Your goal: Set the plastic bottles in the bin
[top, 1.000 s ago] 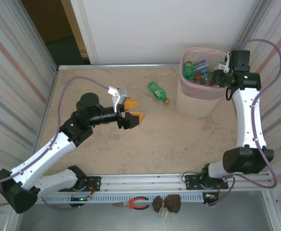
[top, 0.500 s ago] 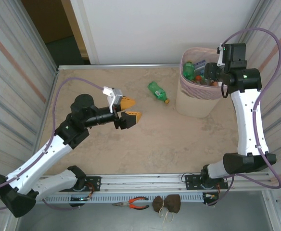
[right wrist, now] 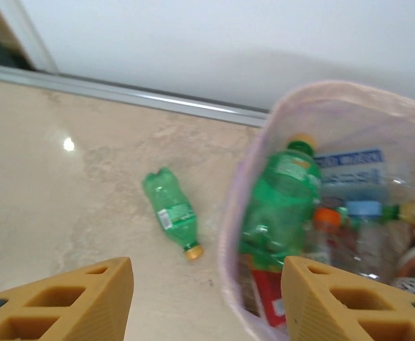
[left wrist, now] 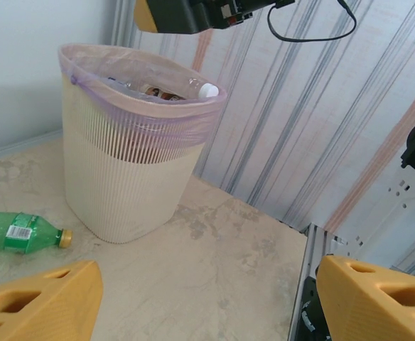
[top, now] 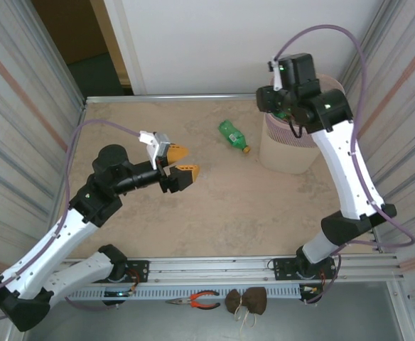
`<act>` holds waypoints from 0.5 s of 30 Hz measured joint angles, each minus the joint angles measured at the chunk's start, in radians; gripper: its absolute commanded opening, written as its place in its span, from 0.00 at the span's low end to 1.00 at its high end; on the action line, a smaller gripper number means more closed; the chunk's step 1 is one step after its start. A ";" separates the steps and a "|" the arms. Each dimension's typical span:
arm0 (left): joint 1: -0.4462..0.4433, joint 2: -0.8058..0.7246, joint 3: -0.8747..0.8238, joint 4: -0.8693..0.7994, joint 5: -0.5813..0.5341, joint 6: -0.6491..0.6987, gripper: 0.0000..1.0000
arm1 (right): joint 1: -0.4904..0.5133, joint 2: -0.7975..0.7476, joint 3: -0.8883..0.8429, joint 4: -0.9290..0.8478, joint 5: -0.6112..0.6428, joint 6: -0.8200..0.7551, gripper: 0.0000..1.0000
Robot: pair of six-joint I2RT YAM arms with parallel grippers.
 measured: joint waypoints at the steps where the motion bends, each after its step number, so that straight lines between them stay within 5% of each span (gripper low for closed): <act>1: 0.000 -0.007 -0.002 -0.006 -0.005 -0.001 0.79 | 0.018 0.018 0.014 0.000 0.004 0.000 0.56; 15: 0.005 -0.099 -0.026 -0.061 -0.050 -0.012 0.80 | 0.156 0.299 0.156 0.002 0.092 -0.066 0.54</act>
